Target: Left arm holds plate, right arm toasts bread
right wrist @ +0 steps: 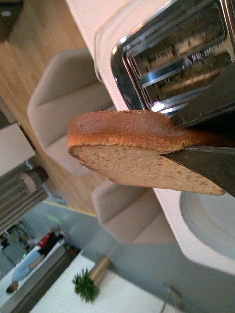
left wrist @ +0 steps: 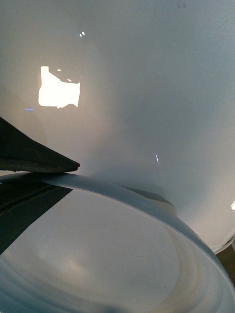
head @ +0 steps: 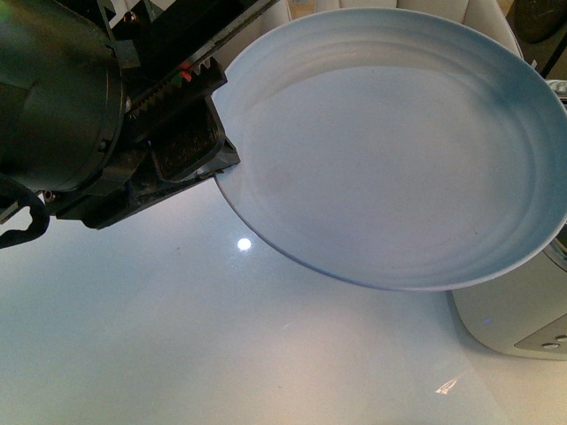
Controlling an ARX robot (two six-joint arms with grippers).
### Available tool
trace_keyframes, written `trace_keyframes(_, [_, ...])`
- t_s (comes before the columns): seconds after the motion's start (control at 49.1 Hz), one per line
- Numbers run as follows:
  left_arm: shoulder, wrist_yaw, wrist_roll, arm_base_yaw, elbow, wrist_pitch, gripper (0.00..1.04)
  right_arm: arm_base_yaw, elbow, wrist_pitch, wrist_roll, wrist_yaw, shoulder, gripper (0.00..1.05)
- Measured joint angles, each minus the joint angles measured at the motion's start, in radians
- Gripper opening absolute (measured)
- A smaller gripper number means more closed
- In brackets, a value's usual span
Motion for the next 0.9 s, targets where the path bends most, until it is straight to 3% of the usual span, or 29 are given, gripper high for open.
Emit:
trace_keyframes(0.244, [0.000, 0.000, 0.000, 0.000, 0.000, 0.000, 0.03, -0.080, 0.010, -0.006, -0.179, 0.000, 0.040, 0.03])
trace_keyframes(0.407, [0.000, 0.000, 0.000, 0.000, 0.000, 0.000, 0.03, -0.112, -0.013, 0.072, -0.313, 0.021, 0.143, 0.03])
trace_keyframes(0.895, [0.000, 0.000, 0.000, 0.000, 0.000, 0.000, 0.03, -0.088, -0.044, 0.214, -0.494, 0.026, 0.367, 0.03])
